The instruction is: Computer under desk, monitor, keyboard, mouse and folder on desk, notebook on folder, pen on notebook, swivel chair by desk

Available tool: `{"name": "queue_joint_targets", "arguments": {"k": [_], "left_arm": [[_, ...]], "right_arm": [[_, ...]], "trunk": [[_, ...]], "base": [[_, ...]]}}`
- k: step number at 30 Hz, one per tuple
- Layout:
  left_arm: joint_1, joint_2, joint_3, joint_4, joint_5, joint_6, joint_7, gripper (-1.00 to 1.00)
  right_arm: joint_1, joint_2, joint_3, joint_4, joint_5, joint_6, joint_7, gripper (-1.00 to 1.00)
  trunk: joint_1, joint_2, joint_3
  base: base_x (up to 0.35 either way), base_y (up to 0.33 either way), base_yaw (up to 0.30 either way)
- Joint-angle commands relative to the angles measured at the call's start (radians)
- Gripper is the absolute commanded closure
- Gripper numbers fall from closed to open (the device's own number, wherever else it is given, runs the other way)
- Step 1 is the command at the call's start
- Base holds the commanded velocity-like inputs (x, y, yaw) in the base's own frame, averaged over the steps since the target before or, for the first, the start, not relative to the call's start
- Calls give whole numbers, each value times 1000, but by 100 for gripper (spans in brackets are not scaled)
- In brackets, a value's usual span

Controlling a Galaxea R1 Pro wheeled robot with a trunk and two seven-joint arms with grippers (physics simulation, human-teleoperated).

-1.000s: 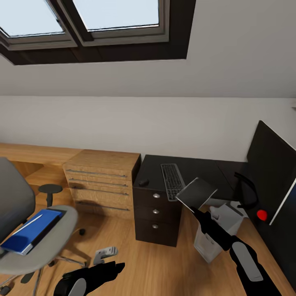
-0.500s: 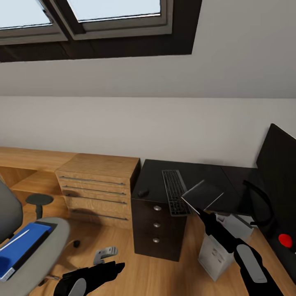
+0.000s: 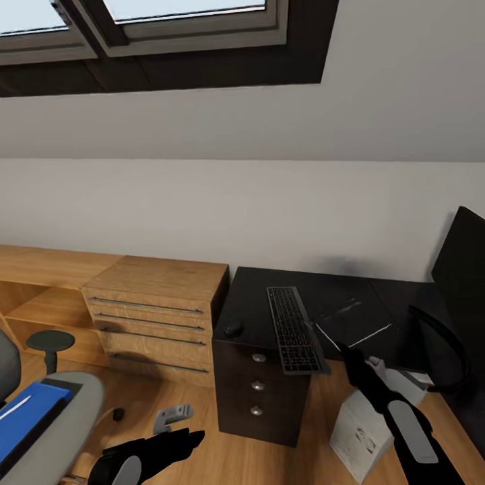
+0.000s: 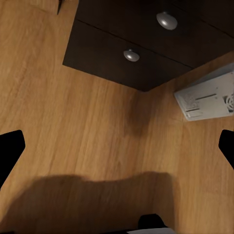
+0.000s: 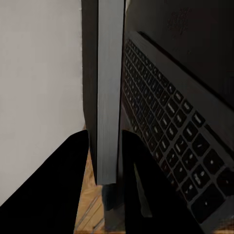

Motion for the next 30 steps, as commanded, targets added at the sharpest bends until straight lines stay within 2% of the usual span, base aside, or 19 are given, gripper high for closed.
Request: {"name": "queue_joint_targets", "arguments": {"k": [1,2,4,6,7,13,15,17,20,24,30], "left_arm": [[-1,1,-2,-1,11,2,10,-100],[-1,0,-2,-1,11,2,10,-100],[-1,0,-2,-1,11,2,10,-100],[-1,0,-2,-1,11,2,10,-100],[-1,-1,-2,-1,11,2,10,-100],[-1,-2,-2,-1,11,2,10,-100],[-1,-2,-4,-1,11,2,10,-100],[-1,-2,-18,-4,12,2,7,-100],[-1,-2,-25,-24,13,4,7,-100],[-1,-3,-29,-45,18,6,8,-100],[-1,-4,-29,-52,20,5,13,-100]], "right_arm": [[-1,0,-2,0,-18,-6,-15,100],[-1,0,-2,-1,-38,-26,-39,100],[-1,-1,-2,-1,-105,-51,-70,100],[-1,-3,-2,0,-134,-57,-78,100],[-1,-15,-2,3,-156,-62,-90,100],[-4,-33,-3,35,-166,-65,-100,100],[-5,-41,-15,57,-167,-65,-101,100],[-7,-49,-66,90,-169,-64,-105,100],[-7,-51,-80,98,-170,-63,-112,100],[-7,-52,-88,102,-171,-63,-128,100],[-7,-52,-90,103,-173,-62,-135,100]], "trunk": [[0,-1,-1],[0,-1,-1],[0,-1,-1],[0,-1,-1],[0,-1,-1],[0,-1,-1],[0,-1,-1],[0,-1,-1],[0,-1,-1],[0,-1,-1],[23,-43,-20]], "base": [[28,0,0],[18,0,0],[8,0,0],[4,0,0],[1,0,0],[0,-3,0],[0,-41,0],[0,-22,0],[0,-8,0],[0,-2,0],[0,0,0]]}}
